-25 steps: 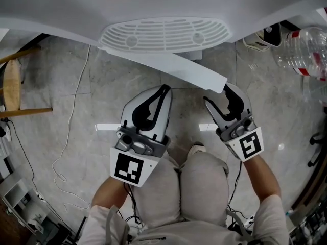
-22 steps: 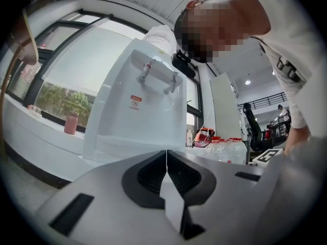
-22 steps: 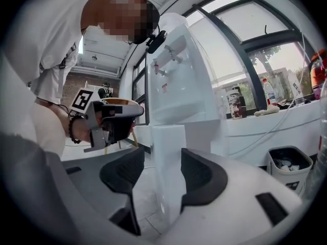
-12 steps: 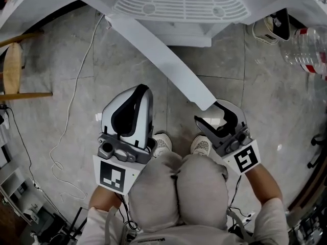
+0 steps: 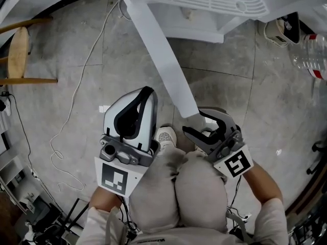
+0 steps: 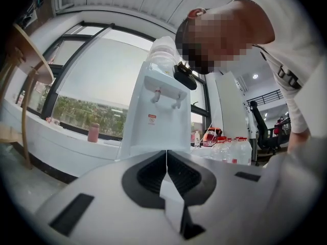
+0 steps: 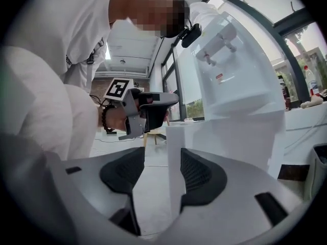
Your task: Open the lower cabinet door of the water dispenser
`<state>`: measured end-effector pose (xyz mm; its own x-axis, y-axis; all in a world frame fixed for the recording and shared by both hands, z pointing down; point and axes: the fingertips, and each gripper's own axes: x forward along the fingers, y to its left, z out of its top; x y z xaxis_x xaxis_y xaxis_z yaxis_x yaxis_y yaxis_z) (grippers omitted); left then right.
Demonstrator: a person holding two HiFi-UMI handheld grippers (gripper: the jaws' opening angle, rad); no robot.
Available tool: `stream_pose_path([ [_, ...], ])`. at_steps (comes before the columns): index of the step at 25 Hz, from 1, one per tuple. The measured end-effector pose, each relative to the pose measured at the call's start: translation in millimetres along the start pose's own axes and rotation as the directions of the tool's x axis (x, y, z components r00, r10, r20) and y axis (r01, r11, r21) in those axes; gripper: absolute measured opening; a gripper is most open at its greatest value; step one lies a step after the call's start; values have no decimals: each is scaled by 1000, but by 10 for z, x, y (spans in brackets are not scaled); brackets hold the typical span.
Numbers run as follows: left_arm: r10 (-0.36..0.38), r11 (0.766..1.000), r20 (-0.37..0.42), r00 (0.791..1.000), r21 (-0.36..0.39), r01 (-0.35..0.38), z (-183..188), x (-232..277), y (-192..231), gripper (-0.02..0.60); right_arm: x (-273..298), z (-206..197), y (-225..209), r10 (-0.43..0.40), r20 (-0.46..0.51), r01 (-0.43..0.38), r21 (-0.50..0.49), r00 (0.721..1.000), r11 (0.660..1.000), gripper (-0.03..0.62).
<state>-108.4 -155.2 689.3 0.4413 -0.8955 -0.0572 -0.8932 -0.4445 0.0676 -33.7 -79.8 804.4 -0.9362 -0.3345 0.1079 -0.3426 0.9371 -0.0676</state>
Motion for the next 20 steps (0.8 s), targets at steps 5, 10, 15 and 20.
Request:
stream_pose_path([
  [5, 4, 1000, 7, 1000, -7, -3, 31, 9, -8, 9, 52, 84, 128, 71, 15, -70, -29, 997, 997, 229],
  [10, 47, 999, -18, 999, 9, -47, 192, -52, -1, 9, -202, 362, -99, -43, 27, 43, 4, 999, 999, 221],
  [15, 96, 995, -43, 994, 19, -96, 885, -239, -35, 8, -820, 1270, -397, -280, 26, 279, 42, 960, 959, 164],
  [20, 110, 994, -75, 991, 12, -109, 2094, -391, -148, 8, -1253, 2883, -396, -393, 84, 384, 105, 916, 917, 31],
])
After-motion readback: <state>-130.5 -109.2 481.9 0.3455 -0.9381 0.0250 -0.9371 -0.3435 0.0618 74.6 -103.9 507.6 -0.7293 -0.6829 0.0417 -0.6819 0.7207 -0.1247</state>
